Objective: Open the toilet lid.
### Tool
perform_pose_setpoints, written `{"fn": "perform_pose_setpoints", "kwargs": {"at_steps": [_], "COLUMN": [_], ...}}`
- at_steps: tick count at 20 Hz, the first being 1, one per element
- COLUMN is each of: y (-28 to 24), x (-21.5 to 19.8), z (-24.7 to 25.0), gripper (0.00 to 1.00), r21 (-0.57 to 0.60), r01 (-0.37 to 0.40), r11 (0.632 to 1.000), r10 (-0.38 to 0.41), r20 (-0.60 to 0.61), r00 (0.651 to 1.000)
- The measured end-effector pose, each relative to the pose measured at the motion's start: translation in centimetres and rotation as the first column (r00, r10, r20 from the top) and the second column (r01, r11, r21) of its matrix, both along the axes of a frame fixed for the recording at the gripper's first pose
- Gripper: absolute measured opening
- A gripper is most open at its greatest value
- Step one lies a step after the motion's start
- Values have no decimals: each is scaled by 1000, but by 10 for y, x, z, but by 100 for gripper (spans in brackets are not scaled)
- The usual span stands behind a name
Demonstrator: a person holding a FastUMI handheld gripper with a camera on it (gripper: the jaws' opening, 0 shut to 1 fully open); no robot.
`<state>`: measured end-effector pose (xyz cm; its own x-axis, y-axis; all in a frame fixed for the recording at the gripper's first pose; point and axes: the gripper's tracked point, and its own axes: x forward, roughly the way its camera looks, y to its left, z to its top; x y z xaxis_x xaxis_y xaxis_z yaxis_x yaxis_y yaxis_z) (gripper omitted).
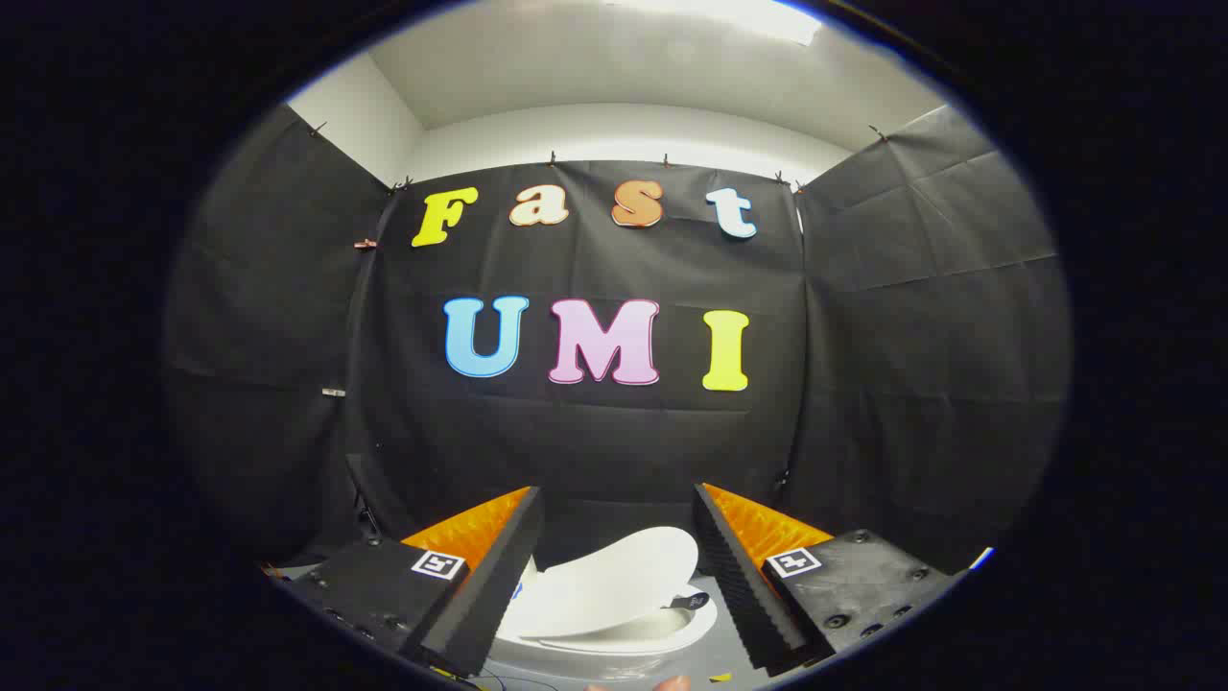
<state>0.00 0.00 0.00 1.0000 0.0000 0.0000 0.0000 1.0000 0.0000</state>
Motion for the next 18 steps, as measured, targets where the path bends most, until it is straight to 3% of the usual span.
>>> {"fn": "perform_pose_setpoints", "kwargs": {"at_steps": [5,11,18], "y": [2,-10,-8], "x": [24,-3,30], "z": [13,10,-19], "gripper": [98,98,98], "r21": [-8,33,11], "r01": [-41,-38,-77], "r11": [999,999,997], "r10": [41,38,77], "r20": [-6,2,-15], "r00": [999,999,997]}}
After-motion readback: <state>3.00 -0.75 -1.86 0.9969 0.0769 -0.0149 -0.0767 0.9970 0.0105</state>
